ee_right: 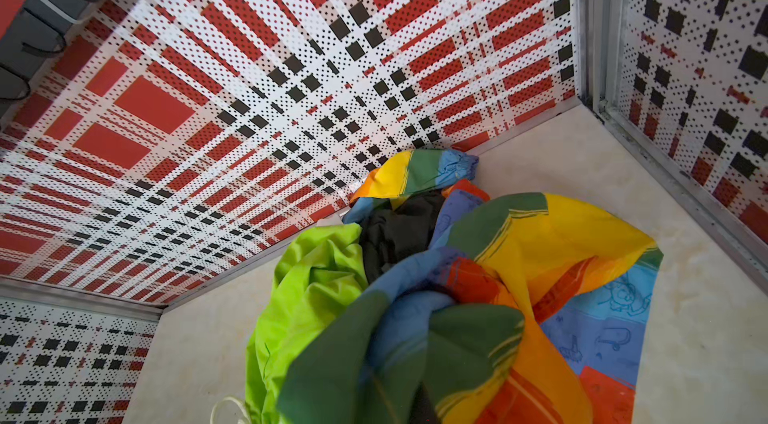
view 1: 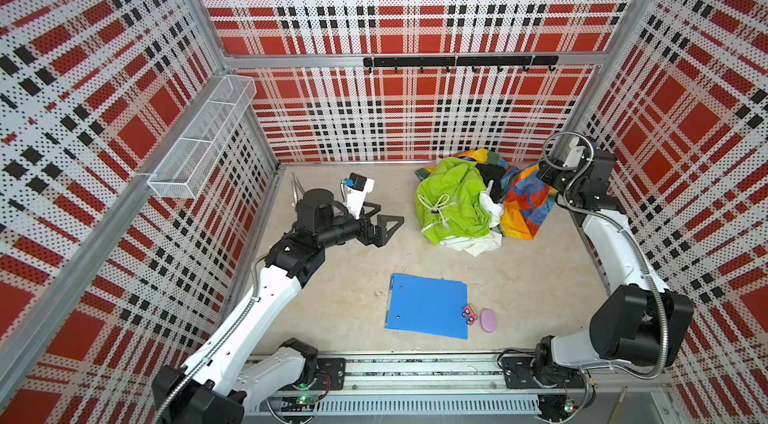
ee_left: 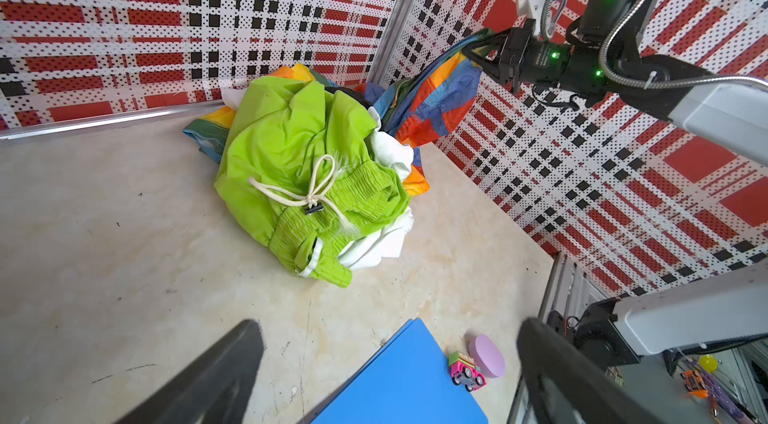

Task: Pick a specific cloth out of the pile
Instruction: 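Grasp the rainbow-striped cloth with the right gripper, then lift the rainbow-striped cloth high out of the pile with the right gripper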

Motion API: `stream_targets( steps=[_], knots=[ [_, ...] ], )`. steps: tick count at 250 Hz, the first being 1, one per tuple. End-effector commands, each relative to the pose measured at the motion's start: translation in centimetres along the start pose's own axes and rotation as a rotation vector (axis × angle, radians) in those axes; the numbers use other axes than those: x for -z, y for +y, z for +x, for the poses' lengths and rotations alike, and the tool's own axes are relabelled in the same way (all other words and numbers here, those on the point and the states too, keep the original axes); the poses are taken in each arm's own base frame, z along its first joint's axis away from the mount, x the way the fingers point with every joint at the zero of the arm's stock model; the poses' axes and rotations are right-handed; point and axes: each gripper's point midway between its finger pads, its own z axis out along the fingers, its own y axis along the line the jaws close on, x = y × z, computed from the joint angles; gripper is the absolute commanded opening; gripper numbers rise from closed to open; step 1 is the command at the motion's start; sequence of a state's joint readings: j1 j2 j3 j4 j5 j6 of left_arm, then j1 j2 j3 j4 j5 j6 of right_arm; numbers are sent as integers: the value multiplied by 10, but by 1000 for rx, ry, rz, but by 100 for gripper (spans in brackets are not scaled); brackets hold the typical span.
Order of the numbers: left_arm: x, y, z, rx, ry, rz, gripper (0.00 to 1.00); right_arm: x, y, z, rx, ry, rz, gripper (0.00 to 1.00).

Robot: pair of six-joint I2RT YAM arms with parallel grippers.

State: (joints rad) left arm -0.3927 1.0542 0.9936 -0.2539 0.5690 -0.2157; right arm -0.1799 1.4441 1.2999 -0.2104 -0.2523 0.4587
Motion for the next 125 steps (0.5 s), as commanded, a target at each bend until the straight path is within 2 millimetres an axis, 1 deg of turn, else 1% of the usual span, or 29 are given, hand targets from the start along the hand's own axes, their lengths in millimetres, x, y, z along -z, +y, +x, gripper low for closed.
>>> stream_targets(
  steps=[1,42,76,92,108,125],
  knots=[
    [5,-1,-8,-31,-38,-2,99,35,39,-66,80,-203,-76,0],
    [6,-1,-9,-33,-43,-5,99,51,51,-80,107,-256,-84,0],
    [5,-1,-9,-30,-42,-1,99,70,61,-98,112,-328,-94,0],
    [4,-1,-8,-27,-40,0,99,79,65,-107,100,-366,-99,0],
    [4,0,-8,-27,-43,-11,99,86,65,-116,73,-398,-86,0],
    [4,2,-8,-29,-44,-20,99,89,65,-123,21,-415,-81,0]
  ],
)
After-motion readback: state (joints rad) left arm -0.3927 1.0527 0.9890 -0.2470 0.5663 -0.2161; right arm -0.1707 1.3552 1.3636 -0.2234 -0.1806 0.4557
